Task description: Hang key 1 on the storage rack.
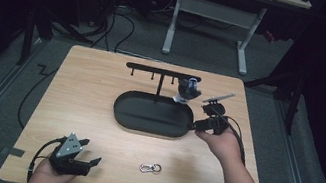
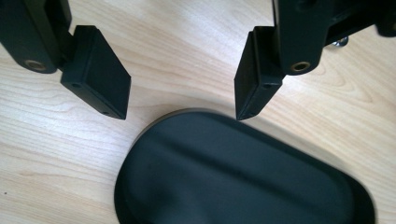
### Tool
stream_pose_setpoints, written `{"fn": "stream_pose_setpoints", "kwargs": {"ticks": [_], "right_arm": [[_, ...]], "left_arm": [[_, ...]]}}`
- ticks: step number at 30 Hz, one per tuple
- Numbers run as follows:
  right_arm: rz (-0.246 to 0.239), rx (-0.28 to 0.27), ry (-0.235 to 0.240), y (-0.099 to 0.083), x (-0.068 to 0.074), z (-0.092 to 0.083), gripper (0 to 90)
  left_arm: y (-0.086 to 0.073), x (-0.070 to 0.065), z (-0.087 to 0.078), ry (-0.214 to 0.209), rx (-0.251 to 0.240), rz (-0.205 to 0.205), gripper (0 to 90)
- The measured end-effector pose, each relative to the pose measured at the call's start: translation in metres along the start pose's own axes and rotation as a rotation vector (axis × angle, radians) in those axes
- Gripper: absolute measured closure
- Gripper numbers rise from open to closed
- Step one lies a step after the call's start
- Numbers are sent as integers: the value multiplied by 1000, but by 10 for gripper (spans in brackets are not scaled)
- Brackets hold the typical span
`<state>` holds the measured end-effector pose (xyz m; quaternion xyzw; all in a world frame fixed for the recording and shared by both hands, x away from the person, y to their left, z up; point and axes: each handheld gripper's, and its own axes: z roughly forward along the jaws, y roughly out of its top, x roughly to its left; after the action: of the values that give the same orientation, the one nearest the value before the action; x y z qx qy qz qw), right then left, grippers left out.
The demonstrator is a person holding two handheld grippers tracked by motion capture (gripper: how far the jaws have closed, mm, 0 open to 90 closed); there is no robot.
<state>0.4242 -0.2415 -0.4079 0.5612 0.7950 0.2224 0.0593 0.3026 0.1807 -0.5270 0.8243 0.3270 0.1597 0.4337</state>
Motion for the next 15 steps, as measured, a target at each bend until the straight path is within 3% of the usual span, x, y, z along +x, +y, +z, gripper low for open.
{"fn": "stream_pose_setpoints", "kwargs": {"ticks": [4, 7, 9, 11, 13, 15], "right_arm": [[-28, -48, 28, -27, 6, 0, 394], [-37, -80, 22, -40, 11, 0, 407], [-80, -149, 13, -64, 18, 5, 411], [-88, -163, 16, -70, 19, 7, 410], [-123, -221, 15, -96, 22, 15, 433], [-117, -245, 21, -105, 22, 18, 443]], "left_arm": [[2, -3, -1, -31, 6, -1, 297], [3, -5, 0, -41, 12, 4, 325], [4, -7, 0, -13, 14, 11, 324], [5, -9, 1, -2, 9, 5, 323], [6, -14, 2, -4, 13, 4, 339], [7, -16, 3, -4, 19, 16, 351]]}}
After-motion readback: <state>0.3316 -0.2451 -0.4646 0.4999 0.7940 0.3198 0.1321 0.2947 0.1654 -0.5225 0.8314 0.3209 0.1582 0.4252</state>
